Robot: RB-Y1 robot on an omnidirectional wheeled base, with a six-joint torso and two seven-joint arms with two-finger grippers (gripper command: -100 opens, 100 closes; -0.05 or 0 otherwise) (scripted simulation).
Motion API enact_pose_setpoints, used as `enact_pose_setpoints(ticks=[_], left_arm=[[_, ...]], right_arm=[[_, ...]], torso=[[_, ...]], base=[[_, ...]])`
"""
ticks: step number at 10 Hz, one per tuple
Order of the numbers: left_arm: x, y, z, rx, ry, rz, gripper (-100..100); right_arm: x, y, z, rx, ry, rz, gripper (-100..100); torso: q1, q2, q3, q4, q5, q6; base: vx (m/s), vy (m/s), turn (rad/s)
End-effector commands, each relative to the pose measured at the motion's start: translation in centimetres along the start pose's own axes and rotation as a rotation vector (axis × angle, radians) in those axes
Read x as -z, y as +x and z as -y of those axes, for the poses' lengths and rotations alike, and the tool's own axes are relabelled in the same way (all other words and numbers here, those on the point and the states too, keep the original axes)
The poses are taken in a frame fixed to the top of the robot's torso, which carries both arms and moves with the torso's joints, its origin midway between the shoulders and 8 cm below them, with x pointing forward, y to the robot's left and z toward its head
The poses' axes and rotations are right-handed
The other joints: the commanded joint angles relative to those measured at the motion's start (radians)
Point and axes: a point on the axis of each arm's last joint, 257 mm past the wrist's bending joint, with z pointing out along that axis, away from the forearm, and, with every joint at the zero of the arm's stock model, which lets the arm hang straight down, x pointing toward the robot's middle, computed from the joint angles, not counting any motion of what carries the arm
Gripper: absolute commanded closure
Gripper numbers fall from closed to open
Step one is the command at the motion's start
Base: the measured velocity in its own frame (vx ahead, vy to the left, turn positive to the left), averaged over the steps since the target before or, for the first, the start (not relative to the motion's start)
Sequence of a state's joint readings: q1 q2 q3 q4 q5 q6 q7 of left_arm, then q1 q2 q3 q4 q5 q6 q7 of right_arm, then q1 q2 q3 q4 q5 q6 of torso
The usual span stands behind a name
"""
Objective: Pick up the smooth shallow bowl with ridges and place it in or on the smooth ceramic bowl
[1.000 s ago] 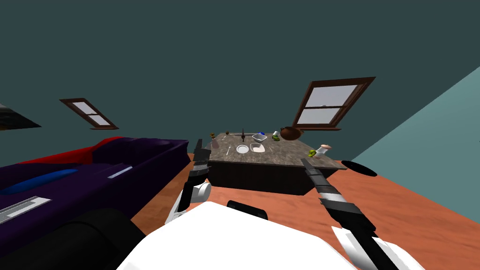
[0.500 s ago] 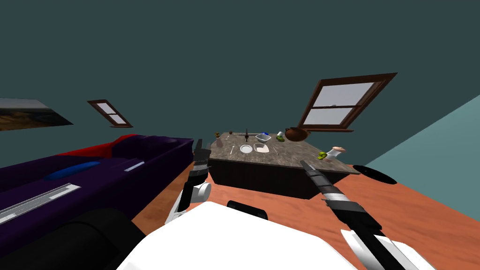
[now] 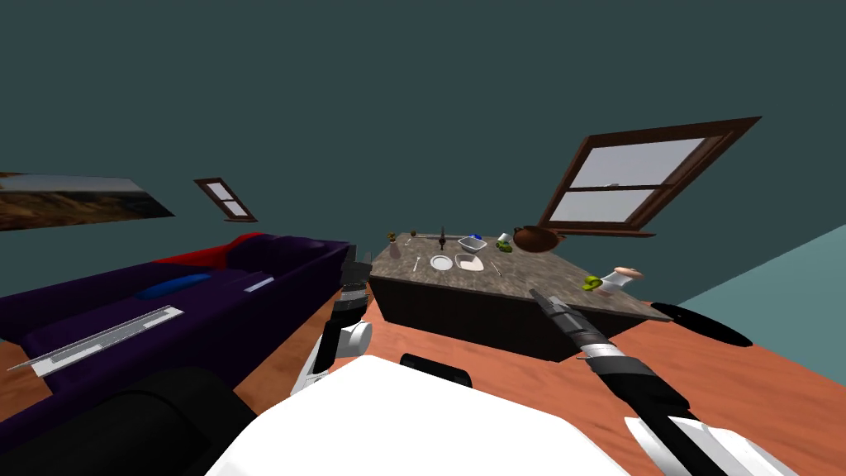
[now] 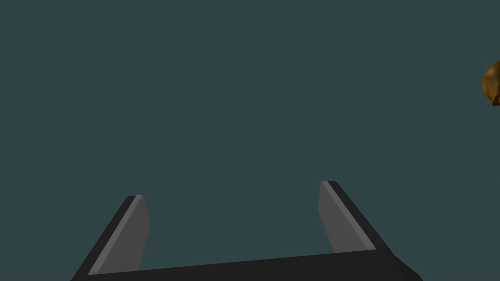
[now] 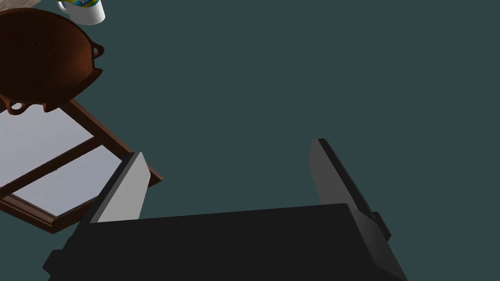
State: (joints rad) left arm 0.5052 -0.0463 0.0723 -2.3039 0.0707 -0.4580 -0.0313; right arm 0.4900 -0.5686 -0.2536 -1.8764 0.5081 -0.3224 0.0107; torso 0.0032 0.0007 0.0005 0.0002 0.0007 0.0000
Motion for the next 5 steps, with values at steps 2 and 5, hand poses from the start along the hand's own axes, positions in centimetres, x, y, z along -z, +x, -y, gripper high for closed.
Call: enact_pose_setpoints(ticks=[2, 5], left_arm=[[0.0, 0.0, 0.0, 0.0, 0.0, 0.0, 0], [0.0, 0.0, 0.0, 0.0, 0.0, 0.0, 0]], right_arm=[[-0.1, 0.5, 2.6, 0.125, 0.033, -0.065, -100], [0.0, 1.0, 4.2, 0.228, 0.049, -0.118, -100]], torso=[[0.0, 0.0, 0.0, 0.0, 0.0, 0.0], [0.001, -0.001, -0.001, 0.0, 0.0, 0.0]], base=[[-0.001, 0.062, 0.127], [0.01, 0.068, 0.092]])
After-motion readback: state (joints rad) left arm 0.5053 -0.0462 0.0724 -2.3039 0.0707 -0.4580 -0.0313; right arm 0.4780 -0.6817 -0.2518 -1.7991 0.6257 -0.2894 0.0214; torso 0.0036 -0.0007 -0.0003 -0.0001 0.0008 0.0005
